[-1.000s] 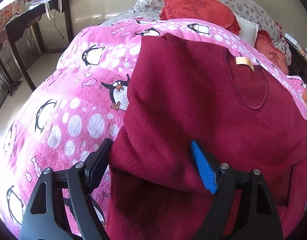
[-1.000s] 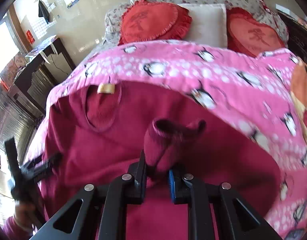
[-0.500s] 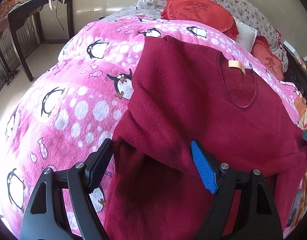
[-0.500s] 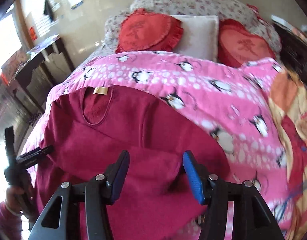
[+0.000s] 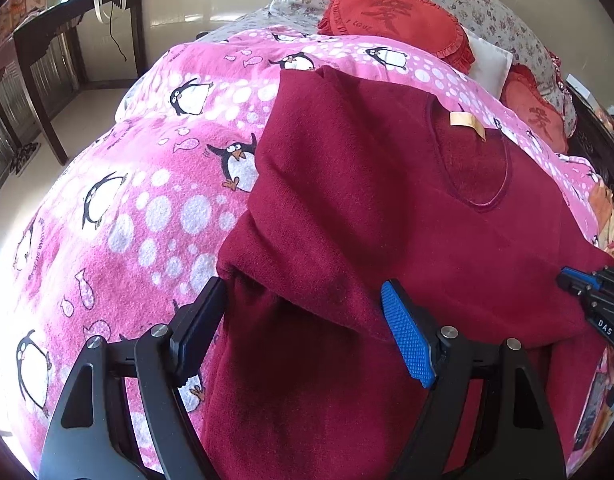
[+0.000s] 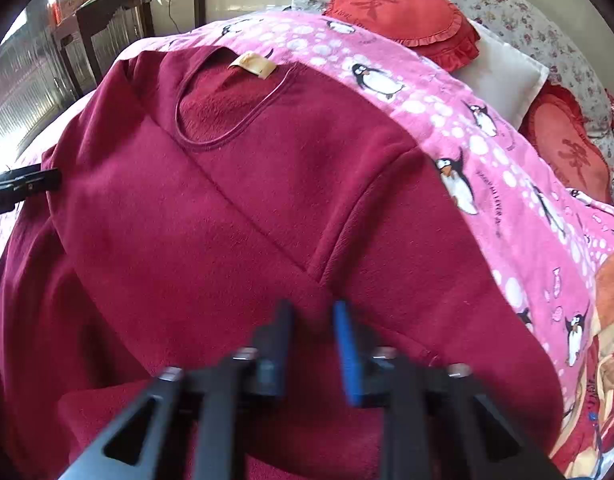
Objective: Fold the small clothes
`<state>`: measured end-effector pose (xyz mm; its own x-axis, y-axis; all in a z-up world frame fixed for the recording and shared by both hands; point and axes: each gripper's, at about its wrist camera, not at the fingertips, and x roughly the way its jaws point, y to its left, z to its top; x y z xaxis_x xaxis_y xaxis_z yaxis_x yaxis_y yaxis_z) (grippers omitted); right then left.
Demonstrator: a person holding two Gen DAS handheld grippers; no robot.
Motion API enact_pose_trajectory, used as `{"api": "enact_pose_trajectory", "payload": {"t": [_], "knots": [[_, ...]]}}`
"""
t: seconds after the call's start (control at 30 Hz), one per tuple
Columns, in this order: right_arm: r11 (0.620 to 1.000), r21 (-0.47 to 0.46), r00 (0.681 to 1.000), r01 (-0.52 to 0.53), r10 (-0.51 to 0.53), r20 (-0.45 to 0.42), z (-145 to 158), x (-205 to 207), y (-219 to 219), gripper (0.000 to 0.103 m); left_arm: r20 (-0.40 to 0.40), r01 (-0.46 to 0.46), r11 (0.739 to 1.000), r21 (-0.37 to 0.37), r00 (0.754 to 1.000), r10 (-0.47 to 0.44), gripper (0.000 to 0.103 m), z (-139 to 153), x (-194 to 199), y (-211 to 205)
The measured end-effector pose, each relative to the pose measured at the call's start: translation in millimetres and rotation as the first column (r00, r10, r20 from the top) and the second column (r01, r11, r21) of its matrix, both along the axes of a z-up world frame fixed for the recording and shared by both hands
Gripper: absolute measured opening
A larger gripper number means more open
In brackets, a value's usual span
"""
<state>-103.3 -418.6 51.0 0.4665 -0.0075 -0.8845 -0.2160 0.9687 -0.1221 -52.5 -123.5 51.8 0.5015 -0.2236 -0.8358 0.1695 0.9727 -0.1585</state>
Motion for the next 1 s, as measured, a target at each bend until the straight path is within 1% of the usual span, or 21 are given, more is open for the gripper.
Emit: {"api": "enact_pose_trajectory", "payload": {"t": [0.1,0.17,0.23,0.27,0.33,0.37,0.43,0.5,0.53,0.6,0.67,0.7,0.73,0.77,0.8,0.87,0.9,1.0], "knots": [[0.997,-0.075,0.999,-0.011,0.015,0.05,11,-5,4,0.0,0.025,-0.02,0.999,-0.037,0.999,0.021,0.079,8,0,3],[0.996,-0.092,0.995,0.006,0.003,0.095,24,-6,0,0.0,0.042,-0.032,0.998,-0.062,0.999,0.035,0.079,14,1,4],[0.997,-0.063,0.991,0.039,-0.03,0.132,35,-6,-9,0.0,0.061,-0.03,0.996,-0.079,0.998,0.035,0.079,19,1,3],[0.998,-0.041,0.99,0.048,-0.042,0.131,37,-4,-13,0.0,0.062,-0.026,0.997,-0.076,0.998,0.031,0.079,20,2,1],[0.999,0.045,0.993,0.026,-0.031,0.116,36,1,-17,0.0,0.059,-0.013,0.998,-0.069,0.998,0.017,0.079,21,2,-4],[0.997,0.081,0.996,0.005,-0.013,0.09,31,2,-16,0.002,0.062,-0.004,0.998,-0.069,0.998,0.008,0.079,22,0,-6],[0.997,0.077,0.999,-0.024,0.022,0.027,19,4,-4,0.011,0.064,0.009,0.998,-0.06,0.998,-0.005,0.079,22,-2,-9],[0.999,0.012,0.999,-0.051,0.051,0.003,6,5,5,0.035,0.06,0.023,0.999,-0.044,0.998,-0.02,0.079,20,-4,-12],[0.998,-0.01,0.998,-0.057,0.057,0.001,1,5,7,0.037,0.057,0.026,0.999,-0.037,0.998,-0.024,0.079,18,-5,-12],[0.998,0.008,0.998,-0.055,0.055,-0.023,-7,9,2,0.037,0.047,0.024,0.999,-0.032,0.999,-0.022,0.079,15,-5,-12],[0.997,0.059,0.999,-0.041,0.042,-0.012,-9,9,-3,0.037,0.031,0.016,0.999,-0.039,0.999,-0.015,0.079,12,-4,-11],[0.997,0.062,0.999,-0.047,0.047,-0.01,-9,7,-2,0.028,0.025,0.013,0.999,-0.041,1.0,-0.012,0.079,11,-3,-10],[0.997,0.04,0.998,-0.063,0.064,-0.011,-8,6,2,0.02,0.019,0.006,0.999,-0.043,1.0,-0.006,0.079,10,-2,-9],[0.996,-0.006,0.996,-0.093,0.093,-0.002,-5,2,9,0.011,0.017,0.0,0.999,-0.047,1.0,0.0,0.079,10,-1,-8],[0.991,-0.049,0.993,-0.121,0.121,0.012,0,-2,16,0.008,0.019,-0.006,0.999,-0.052,1.0,0.007,0.079,10,-1,-7],[0.985,-0.101,0.988,-0.14,0.146,0.051,12,-8,21,0.007,0.03,-0.018,0.998,-0.062,0.999,0.02,0.079,12,0,-6],[0.985,-0.112,0.986,-0.132,0.142,0.082,20,-9,21,0.007,0.035,-0.023,0.997,-0.069,0.999,0.026,0.079,13,1,-6],[0.991,-0.117,0.985,-0.068,0.085,0.148,34,-3,13,0.007,0.025,-0.027,0.996,-0.086,0.999,0.029,0.079,11,3,-10]]}}
